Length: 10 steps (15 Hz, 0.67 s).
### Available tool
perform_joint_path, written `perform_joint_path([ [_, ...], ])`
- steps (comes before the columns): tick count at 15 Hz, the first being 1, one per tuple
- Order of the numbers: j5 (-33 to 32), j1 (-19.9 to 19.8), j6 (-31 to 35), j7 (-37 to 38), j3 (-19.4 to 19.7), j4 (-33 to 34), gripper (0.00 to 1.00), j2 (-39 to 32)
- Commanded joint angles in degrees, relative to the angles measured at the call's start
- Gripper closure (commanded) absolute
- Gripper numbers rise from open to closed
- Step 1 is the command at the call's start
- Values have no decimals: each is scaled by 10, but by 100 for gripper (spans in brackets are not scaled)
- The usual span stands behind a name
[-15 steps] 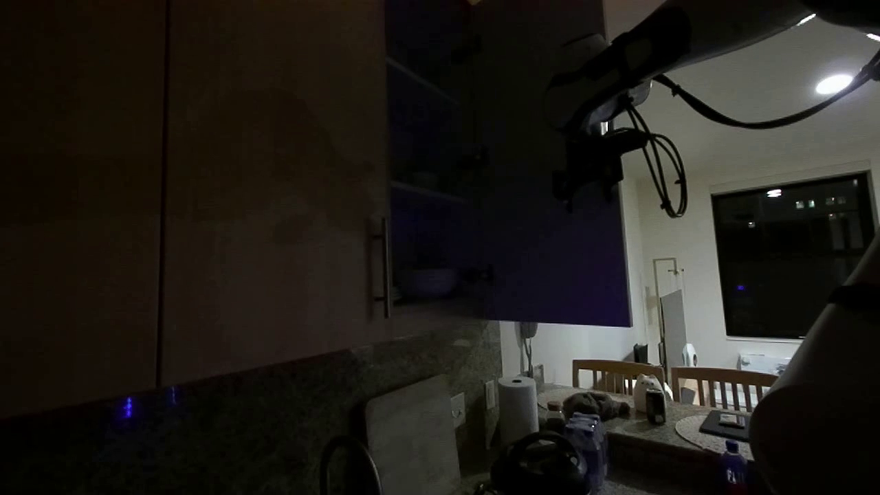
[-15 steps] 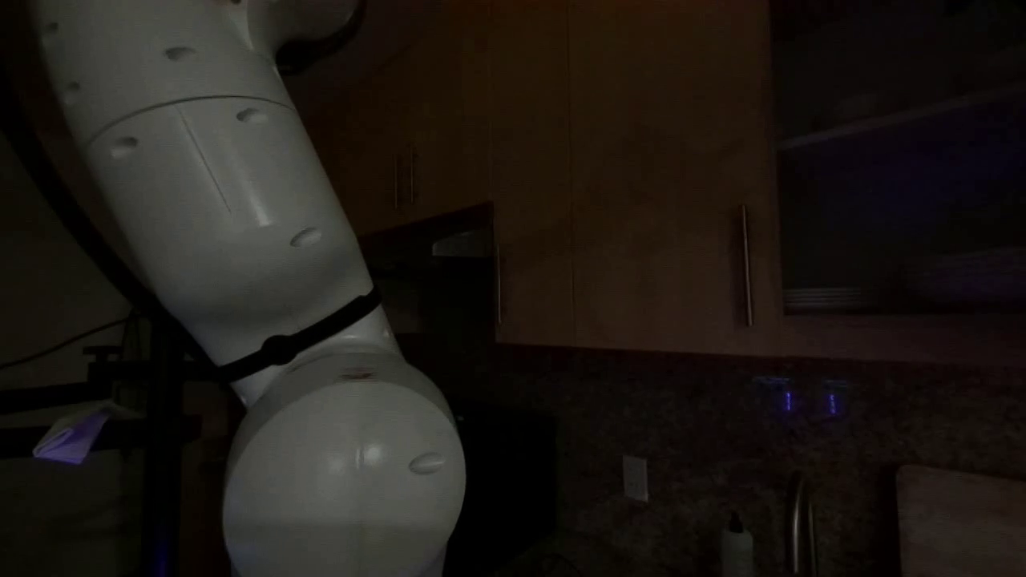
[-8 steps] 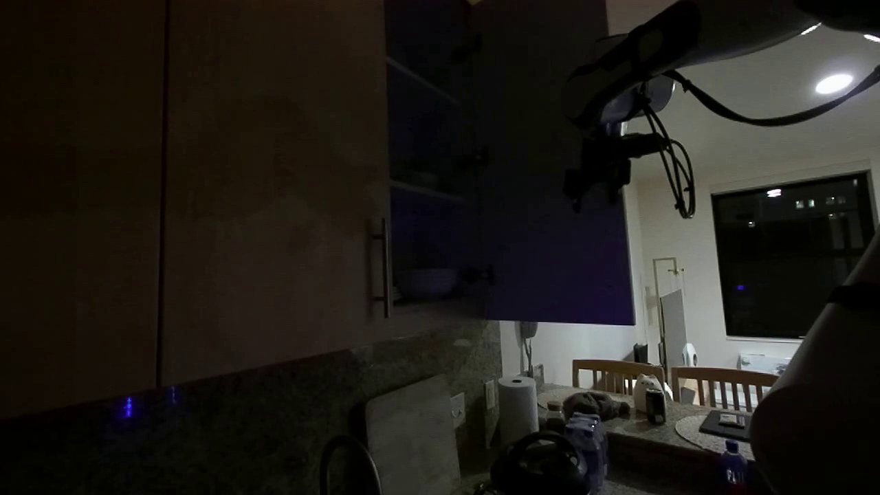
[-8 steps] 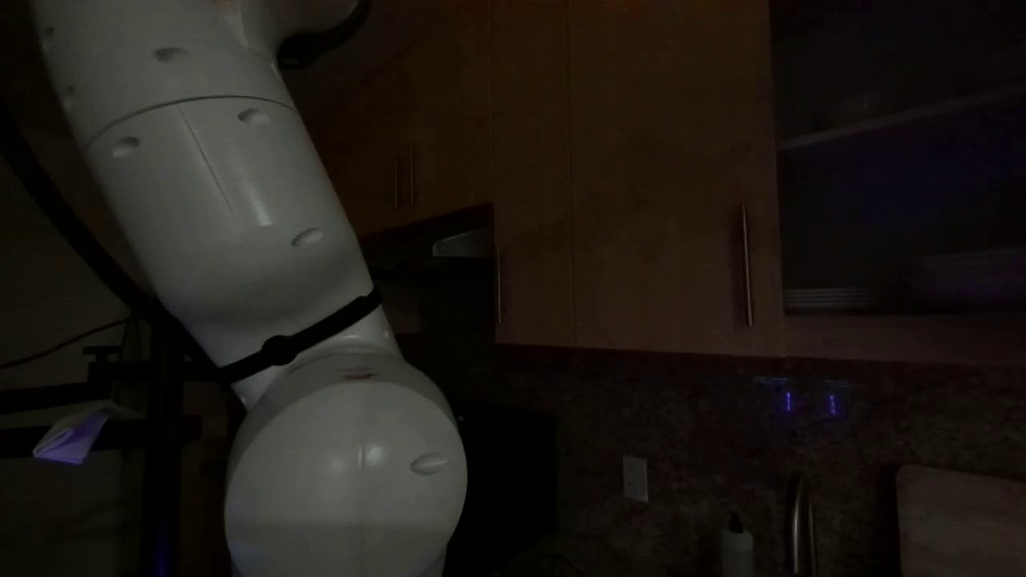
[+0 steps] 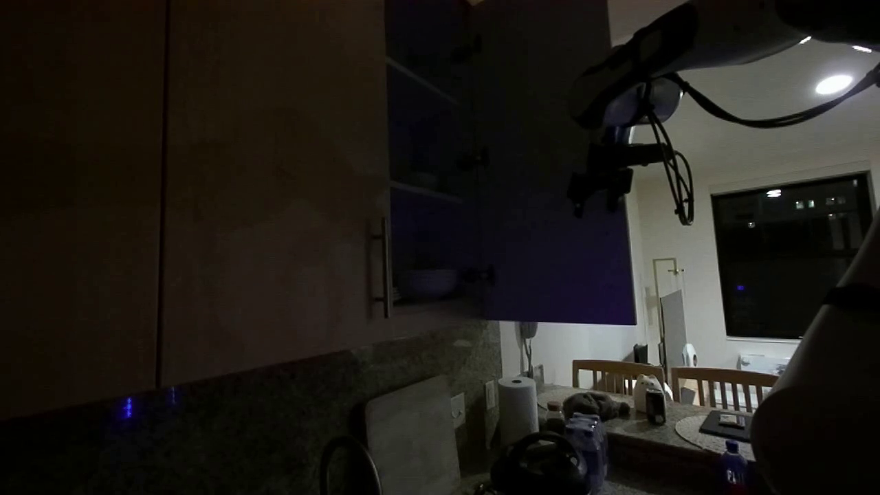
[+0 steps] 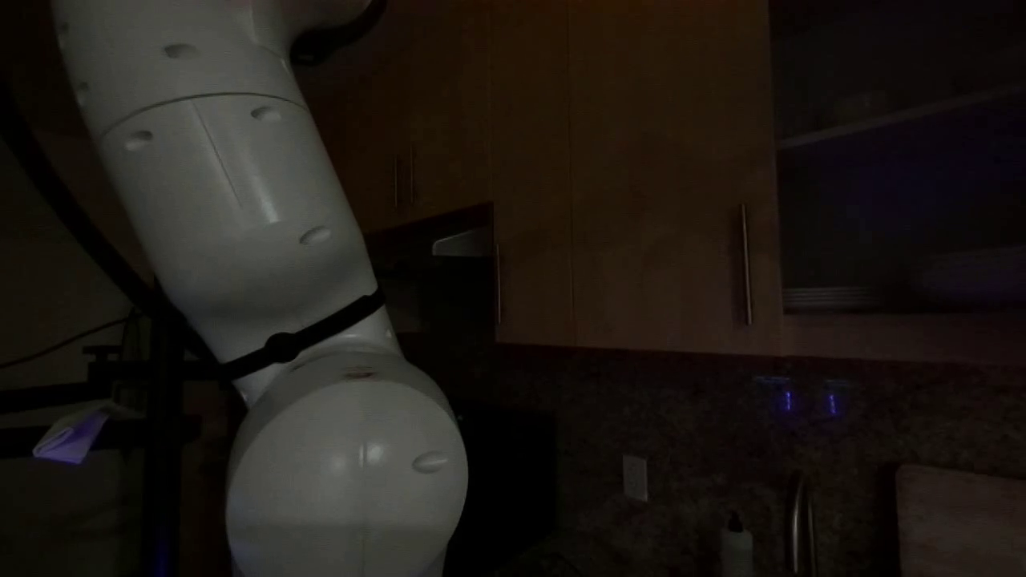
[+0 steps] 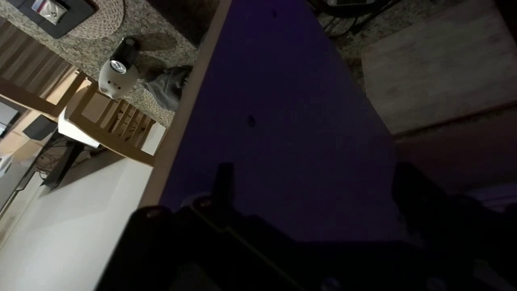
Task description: Open the right door of the cabinet above the sink
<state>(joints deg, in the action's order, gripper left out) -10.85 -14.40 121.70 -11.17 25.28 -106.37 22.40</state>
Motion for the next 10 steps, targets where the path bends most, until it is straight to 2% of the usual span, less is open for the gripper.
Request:
perform_joint_path([
  [1, 2, -9, 6, -14, -19, -4, 0, 6],
  [5, -15, -11, 1, -1, -51, -30, 0, 36],
  [10, -70, -10, -18, 23, -118, -90, 0, 84],
])
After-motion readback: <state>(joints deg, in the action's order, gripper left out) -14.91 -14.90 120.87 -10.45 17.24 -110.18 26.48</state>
